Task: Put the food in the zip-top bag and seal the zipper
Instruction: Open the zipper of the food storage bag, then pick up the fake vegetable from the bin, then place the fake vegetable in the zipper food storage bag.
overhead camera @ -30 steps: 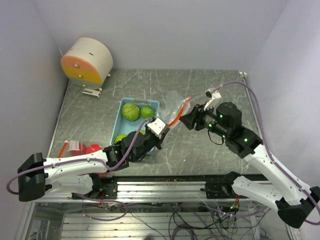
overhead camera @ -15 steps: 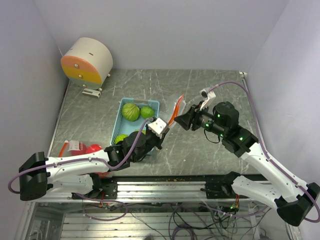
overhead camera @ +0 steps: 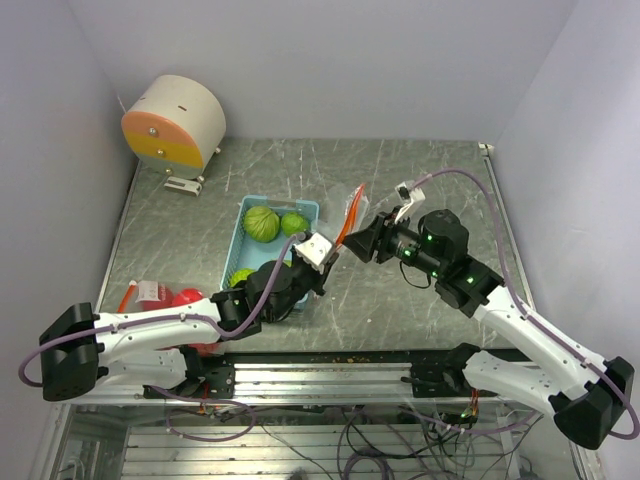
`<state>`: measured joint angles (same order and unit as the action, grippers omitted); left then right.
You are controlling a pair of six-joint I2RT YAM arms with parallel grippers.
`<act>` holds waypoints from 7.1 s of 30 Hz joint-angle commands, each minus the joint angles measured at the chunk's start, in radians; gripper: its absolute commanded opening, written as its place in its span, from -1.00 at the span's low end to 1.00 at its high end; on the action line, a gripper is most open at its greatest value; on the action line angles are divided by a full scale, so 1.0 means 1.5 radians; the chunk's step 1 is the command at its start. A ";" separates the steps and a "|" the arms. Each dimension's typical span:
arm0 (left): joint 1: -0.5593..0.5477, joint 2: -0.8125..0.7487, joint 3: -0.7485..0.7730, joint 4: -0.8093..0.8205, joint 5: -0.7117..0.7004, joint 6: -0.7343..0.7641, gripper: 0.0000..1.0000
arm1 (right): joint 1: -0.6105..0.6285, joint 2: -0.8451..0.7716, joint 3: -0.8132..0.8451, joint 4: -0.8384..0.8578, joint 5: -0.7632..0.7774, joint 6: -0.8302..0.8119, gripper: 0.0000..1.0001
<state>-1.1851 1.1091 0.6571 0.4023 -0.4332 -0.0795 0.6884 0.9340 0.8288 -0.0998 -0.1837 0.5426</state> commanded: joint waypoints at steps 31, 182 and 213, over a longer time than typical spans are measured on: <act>0.003 0.003 0.002 0.055 -0.054 0.004 0.56 | 0.141 0.027 0.048 -0.058 0.218 -0.041 -1.00; 0.034 -0.242 -0.013 -0.348 -0.415 -0.189 -0.86 | 0.187 0.077 0.035 0.350 -0.095 -0.093 -0.77; 0.034 -0.213 -0.014 -0.200 -0.180 -0.278 -0.86 | 0.294 0.262 0.082 0.333 0.465 -0.146 -0.92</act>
<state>-1.1347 0.7330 0.6399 -0.0364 -0.8074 -0.4721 1.0752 1.2984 0.8738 0.4240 0.3023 0.3695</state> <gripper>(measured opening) 0.075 0.538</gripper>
